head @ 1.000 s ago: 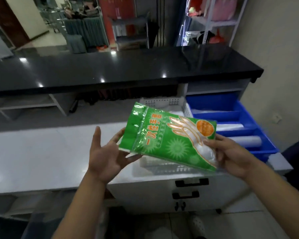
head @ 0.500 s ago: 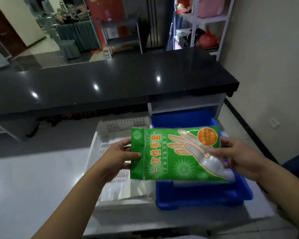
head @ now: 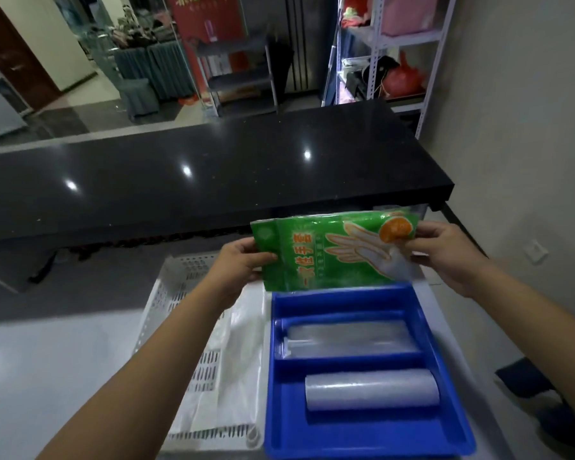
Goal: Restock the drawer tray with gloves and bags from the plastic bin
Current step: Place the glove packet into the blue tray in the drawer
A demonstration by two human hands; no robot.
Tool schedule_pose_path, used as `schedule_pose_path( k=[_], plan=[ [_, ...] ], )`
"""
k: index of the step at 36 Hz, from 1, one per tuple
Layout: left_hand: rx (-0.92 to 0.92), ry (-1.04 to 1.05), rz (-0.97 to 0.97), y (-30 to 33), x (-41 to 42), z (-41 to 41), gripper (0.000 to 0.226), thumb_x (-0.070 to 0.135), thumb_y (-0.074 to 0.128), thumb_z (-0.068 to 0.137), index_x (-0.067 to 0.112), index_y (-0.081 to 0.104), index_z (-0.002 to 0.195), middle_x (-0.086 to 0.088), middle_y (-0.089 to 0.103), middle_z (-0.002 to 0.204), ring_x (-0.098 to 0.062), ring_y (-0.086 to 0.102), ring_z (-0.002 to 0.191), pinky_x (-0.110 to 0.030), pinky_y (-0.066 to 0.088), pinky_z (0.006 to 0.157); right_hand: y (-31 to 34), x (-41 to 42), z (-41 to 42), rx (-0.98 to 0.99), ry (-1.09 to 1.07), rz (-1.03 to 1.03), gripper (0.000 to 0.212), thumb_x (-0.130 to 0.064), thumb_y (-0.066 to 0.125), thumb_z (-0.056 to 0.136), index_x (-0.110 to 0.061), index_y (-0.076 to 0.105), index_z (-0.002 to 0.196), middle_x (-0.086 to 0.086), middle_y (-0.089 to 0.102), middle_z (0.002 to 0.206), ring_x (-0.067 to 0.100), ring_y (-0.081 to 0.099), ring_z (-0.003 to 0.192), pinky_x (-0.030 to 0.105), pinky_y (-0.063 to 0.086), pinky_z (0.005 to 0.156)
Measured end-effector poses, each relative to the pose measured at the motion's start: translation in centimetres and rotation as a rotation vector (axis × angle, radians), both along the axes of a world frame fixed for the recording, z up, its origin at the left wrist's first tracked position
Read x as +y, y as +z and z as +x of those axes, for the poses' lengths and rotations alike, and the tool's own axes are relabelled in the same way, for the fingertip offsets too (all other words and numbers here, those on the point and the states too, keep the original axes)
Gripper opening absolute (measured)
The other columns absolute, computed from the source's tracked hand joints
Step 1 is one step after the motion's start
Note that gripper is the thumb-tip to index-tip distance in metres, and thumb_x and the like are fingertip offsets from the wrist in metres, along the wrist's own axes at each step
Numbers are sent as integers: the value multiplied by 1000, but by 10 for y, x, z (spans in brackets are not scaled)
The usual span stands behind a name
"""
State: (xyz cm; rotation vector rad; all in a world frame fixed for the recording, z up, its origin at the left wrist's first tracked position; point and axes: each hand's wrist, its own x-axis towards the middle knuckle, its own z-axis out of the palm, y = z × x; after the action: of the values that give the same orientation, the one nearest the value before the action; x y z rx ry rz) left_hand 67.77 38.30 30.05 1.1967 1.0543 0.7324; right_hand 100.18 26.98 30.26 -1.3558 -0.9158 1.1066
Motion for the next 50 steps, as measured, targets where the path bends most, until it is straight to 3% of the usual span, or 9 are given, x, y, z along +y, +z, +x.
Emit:
schedule_pose_path(
  k=[7, 13, 18, 23, 28, 39, 45, 47, 50],
  plan=[
    [152, 93, 163, -28, 21, 30, 42, -12, 61, 86, 26, 77, 79, 8, 78, 81, -4, 74, 78, -14, 55, 64, -34, 21, 3, -59, -180, 66, 26, 4, 69, 83, -9, 73, 104, -4, 78, 85, 7, 73, 78, 18, 57, 65],
    [352, 103, 236, -51, 27, 37, 39, -3, 62, 87, 33, 74, 77, 17, 76, 77, 1, 71, 78, -14, 54, 64, -79, 33, 9, -208, -194, 20, 27, 11, 67, 82, -6, 75, 102, -3, 77, 84, 13, 71, 83, 19, 57, 74],
    [427, 24, 203, -64, 25, 33, 23, 8, 64, 92, 30, 72, 88, 6, 76, 90, -7, 71, 87, -27, 59, 73, -96, 32, 17, -357, -164, -39, 30, 0, 68, 87, -30, 76, 84, -9, 76, 84, 15, 70, 85, 21, 56, 73],
    [443, 10, 219, -71, 25, 31, 21, 6, 64, 91, 24, 70, 101, 3, 74, 102, -11, 70, 97, -35, 59, 86, -99, 37, 19, -599, -172, -137, 6, -25, 72, 88, -25, 75, 93, -1, 75, 88, 25, 69, 90, 48, 53, 85],
    [506, 75, 282, -71, 23, 36, 30, 4, 66, 88, 32, 63, 99, 2, 74, 95, -16, 70, 92, -42, 60, 82, -88, 48, 4, -919, -256, -161, 22, -33, 67, 91, -19, 74, 106, 10, 70, 99, 35, 50, 107, 45, 38, 90],
    [603, 123, 309, -72, 23, 34, 41, 3, 64, 87, 19, 61, 125, 0, 72, 101, -20, 68, 93, -49, 59, 84, -80, 51, -5, -826, -198, -313, 37, -32, 59, 96, -11, 60, 127, 22, 54, 125, 39, 41, 123, 48, 37, 102],
    [824, 120, 769, -72, 6, 38, 60, 10, 68, 84, 19, 48, 140, -6, 55, 131, -25, 48, 119, -40, 45, 100, -86, 31, -13, -973, -199, -83, 53, -30, 59, 96, -13, 42, 143, 15, 47, 139, 36, 40, 130, 51, 33, 104],
    [869, -38, 960, -73, -2, 47, 61, 15, 66, 85, 21, 47, 143, -9, 51, 139, -28, 45, 128, -48, 40, 107, -92, 27, -20, -1091, -120, -5, 53, -33, 54, 98, -15, 41, 146, 15, 43, 147, 37, 37, 136, 52, 29, 108],
    [1056, -332, 918, -80, -10, 65, 65, 43, 52, 96, 36, 23, 154, -9, 23, 163, -33, 19, 148, -48, 14, 121, -104, 30, -32, -1276, 160, -115, 60, -47, 37, 101, -29, 20, 156, 8, 19, 164, 32, 15, 150, 51, 8, 119]
  ],
)
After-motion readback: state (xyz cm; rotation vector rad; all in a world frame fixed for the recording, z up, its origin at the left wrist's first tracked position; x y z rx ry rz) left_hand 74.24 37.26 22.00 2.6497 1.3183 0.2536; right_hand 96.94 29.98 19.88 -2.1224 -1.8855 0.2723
